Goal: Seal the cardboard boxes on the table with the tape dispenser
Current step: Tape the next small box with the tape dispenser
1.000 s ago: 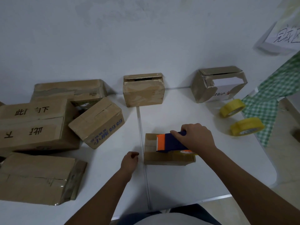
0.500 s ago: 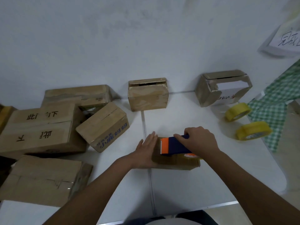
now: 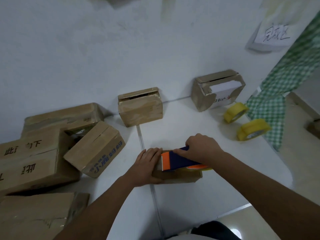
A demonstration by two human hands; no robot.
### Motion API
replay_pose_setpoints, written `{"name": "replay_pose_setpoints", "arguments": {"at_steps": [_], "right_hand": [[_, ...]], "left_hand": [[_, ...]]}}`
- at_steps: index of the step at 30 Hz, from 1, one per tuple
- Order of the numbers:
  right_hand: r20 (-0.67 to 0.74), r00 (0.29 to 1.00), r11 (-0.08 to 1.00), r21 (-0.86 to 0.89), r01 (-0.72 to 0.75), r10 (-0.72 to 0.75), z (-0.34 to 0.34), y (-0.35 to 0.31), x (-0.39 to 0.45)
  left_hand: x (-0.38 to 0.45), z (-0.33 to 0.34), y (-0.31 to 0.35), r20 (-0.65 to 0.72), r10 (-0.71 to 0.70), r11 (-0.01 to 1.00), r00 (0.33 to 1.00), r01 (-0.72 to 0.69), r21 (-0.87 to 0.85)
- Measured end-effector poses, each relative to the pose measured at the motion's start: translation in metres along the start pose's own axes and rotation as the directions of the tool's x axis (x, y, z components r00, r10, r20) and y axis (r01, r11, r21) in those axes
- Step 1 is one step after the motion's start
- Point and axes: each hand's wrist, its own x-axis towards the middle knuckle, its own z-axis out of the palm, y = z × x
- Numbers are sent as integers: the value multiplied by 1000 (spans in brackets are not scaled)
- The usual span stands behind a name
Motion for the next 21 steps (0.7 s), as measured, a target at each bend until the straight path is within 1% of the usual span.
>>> {"name": "replay_pose_setpoints", "arguments": {"at_steps": [3,7,11,17,20,21], "right_hand": [[-15,1000,999,27,-17,17,-4,25,-5],[-12,999,998,41,-42,42,1,73,-15],[-3,998,990,122,-66,67,18,112,-23],[34,996,962,260,-89,83,41,125,-23],[19,997,958,277,-75,72,48,111,-19],[16,997,957,280,-73,71,51,103,-18]], "left_hand": [[1,0,-1,26,-3,999,1000,2,36],[1,0,0,3,3,999,1000,-3,49],[3,0,-1,17,4,998,1000,-5,56],[1,-1,-6,42,-12,997,999,8,76],[0,-10,-23,79,-11,999,997,7,42],[-1,-17,-31,95,-10,998,995,4,65]]}}
